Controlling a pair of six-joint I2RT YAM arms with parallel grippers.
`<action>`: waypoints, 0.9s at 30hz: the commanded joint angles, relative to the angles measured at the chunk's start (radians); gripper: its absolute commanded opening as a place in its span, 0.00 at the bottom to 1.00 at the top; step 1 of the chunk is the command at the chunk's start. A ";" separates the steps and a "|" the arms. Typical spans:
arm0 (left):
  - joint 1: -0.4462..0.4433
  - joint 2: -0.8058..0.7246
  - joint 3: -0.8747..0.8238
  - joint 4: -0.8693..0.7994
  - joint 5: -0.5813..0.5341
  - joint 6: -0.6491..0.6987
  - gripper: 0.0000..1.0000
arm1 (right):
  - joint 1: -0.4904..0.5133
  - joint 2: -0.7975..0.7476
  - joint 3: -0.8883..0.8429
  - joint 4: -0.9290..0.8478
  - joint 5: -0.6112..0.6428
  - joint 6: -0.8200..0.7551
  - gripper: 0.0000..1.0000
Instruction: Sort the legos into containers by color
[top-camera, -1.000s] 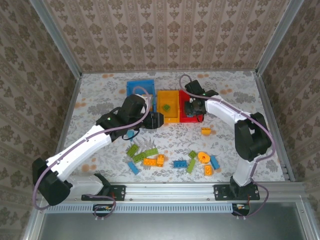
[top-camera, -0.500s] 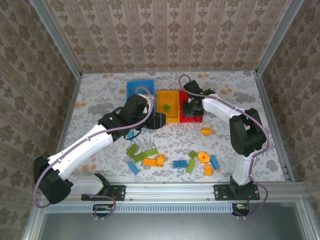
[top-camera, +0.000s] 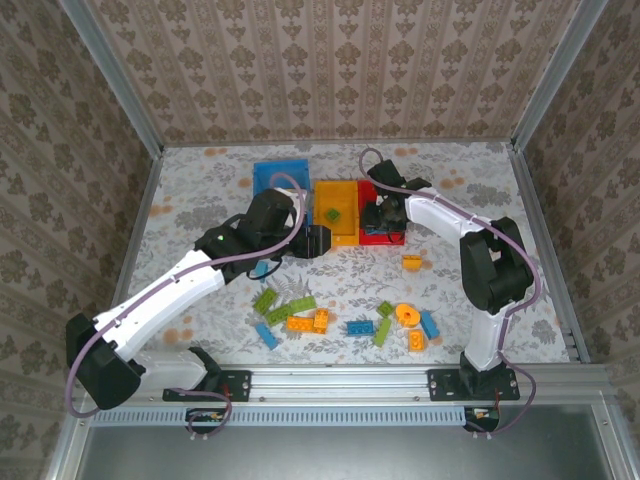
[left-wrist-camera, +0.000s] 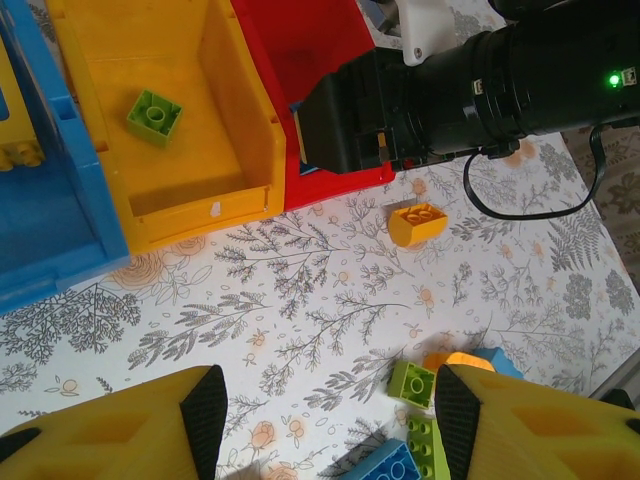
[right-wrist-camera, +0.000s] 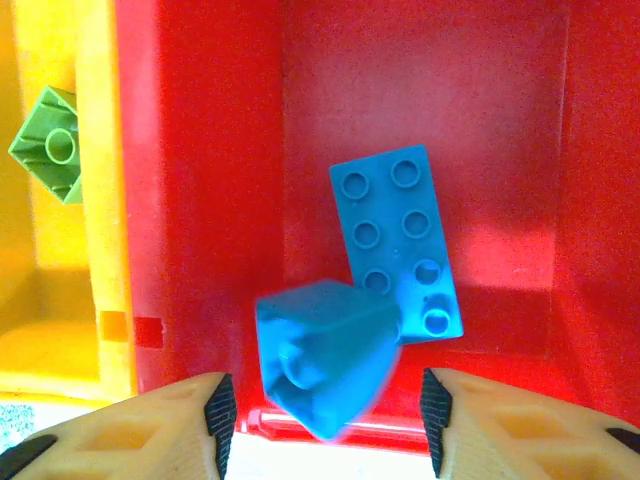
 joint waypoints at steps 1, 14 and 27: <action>-0.010 -0.046 -0.018 -0.034 -0.021 0.007 0.61 | -0.005 -0.003 0.011 -0.012 -0.013 0.003 0.59; -0.010 -0.061 -0.104 -0.221 0.081 0.102 0.66 | 0.054 -0.301 -0.093 -0.126 0.074 -0.098 0.55; -0.030 0.142 -0.129 -0.388 0.034 0.430 0.72 | 0.261 -0.577 -0.463 -0.086 -0.183 0.035 0.67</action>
